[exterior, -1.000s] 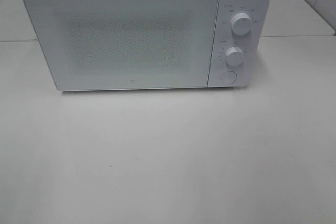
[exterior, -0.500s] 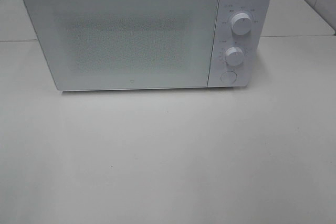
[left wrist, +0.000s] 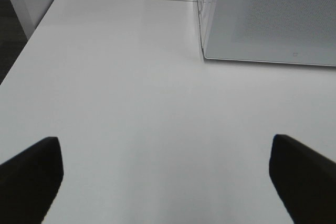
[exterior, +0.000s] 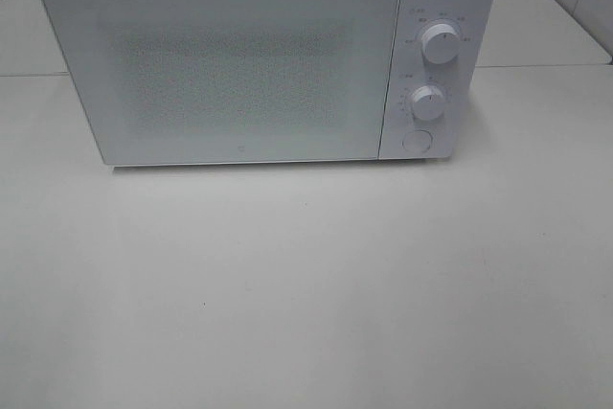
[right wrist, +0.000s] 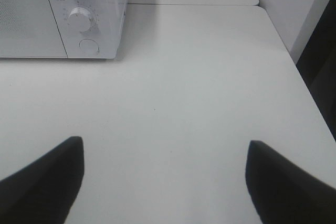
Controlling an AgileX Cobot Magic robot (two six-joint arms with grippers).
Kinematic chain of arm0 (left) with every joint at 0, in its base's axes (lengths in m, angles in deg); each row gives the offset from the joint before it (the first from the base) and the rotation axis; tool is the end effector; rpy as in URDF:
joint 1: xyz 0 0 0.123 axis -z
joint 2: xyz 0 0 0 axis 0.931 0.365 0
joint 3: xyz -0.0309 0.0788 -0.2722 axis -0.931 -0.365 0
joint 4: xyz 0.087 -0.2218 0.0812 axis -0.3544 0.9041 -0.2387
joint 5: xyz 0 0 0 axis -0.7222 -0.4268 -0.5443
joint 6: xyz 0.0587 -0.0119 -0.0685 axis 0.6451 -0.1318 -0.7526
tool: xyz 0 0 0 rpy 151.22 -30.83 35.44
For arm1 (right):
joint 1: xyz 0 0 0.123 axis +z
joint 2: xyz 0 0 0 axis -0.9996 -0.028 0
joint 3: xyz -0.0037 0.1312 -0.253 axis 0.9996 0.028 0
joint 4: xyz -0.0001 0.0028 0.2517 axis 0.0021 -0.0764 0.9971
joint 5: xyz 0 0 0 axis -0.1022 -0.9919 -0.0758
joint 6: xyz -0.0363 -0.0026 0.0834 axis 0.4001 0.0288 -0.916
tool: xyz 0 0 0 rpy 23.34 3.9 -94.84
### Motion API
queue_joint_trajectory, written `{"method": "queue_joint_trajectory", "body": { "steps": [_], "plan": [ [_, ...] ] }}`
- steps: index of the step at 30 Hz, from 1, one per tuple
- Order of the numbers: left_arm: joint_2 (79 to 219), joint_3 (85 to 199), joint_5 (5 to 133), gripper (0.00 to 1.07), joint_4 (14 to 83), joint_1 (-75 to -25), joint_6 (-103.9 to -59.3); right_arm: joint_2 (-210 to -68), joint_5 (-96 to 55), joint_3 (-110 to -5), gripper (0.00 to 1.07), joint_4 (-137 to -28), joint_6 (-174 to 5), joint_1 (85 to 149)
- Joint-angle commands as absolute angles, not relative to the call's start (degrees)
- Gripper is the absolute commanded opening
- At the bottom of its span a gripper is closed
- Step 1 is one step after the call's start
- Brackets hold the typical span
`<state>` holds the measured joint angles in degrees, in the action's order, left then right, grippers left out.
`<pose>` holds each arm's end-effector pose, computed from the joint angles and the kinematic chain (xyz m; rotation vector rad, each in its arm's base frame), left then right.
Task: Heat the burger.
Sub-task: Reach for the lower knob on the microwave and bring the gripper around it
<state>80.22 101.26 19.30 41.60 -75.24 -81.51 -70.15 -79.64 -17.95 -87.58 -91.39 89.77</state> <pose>-0.0069 -0.0112 0.2818 -0.0414 2.0205 -0.0404 -0.0013 -0.0067 0.2825 0.0189 1.9590 -0.0592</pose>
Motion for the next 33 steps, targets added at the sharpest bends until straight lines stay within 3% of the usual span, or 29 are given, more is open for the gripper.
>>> {"method": "queue_joint_trajectory", "body": {
  "steps": [1,28,33],
  "plan": [
    [79.59,101.20,19.13,1.00,41.43,-75.07,-82.03,-70.15,-78.84,-17.89,0.76,-87.69,-90.82,89.60],
    [79.59,101.20,19.13,1.00,41.43,-75.07,-82.03,-94.16,-53.17,-19.09,0.76,-87.46,-91.05,89.60],
    [79.59,101.20,19.13,1.00,41.43,-75.07,-82.03,-101.72,-42.23,-16.00,0.76,-87.46,-91.05,89.60]
  ]
}}
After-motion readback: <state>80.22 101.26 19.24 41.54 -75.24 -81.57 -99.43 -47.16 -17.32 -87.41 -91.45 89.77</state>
